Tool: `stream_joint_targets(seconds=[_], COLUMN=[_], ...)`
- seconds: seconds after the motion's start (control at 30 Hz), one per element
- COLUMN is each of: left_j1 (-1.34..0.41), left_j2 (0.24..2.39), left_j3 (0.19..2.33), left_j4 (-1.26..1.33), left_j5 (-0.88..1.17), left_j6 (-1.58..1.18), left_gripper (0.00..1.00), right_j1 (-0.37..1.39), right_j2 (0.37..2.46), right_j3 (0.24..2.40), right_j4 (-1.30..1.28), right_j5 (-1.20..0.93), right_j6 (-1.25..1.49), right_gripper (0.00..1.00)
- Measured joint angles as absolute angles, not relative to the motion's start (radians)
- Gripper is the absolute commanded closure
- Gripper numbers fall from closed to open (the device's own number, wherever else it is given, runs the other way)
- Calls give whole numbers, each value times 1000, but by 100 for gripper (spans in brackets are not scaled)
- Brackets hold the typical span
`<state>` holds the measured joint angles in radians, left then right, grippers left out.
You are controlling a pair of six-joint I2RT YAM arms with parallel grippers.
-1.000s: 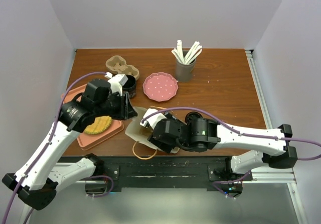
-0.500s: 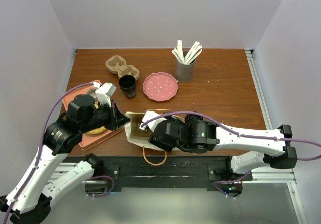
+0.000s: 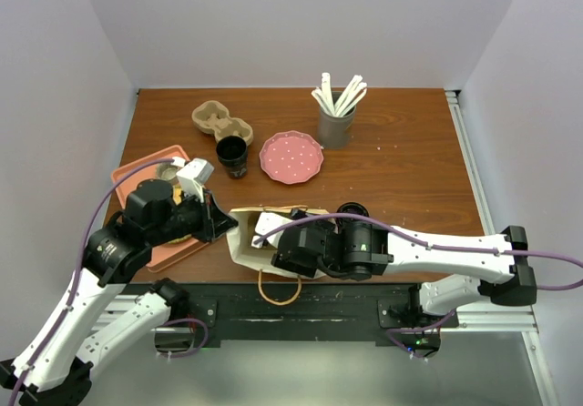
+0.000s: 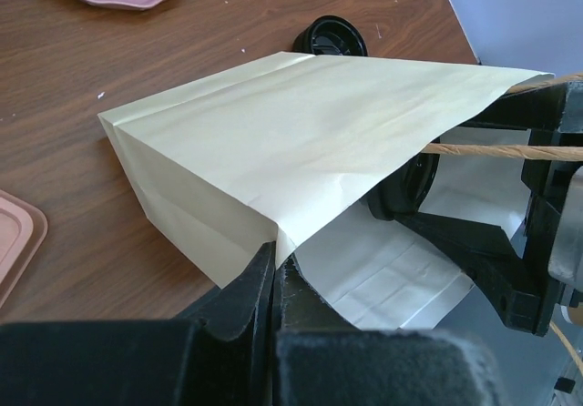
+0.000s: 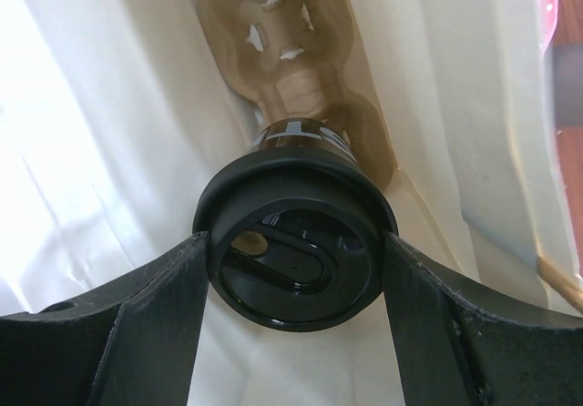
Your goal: Pack the takeout coffee
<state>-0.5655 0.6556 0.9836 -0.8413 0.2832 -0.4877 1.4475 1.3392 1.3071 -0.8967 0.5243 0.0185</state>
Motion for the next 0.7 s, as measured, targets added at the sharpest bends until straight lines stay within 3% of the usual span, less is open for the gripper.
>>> stream_joint_targets(seconds=[0.7], left_j1=[-566], left_j2=[624], left_j3=[928], left_j4=[-772], left_j5=[261], left_j6=[-452], left_gripper=[100], right_j1=[1448], right_j2=[1334], right_j3=[1205], right_j4=[-776], right_j5=[532], right_j6=[-139], right_gripper=[87])
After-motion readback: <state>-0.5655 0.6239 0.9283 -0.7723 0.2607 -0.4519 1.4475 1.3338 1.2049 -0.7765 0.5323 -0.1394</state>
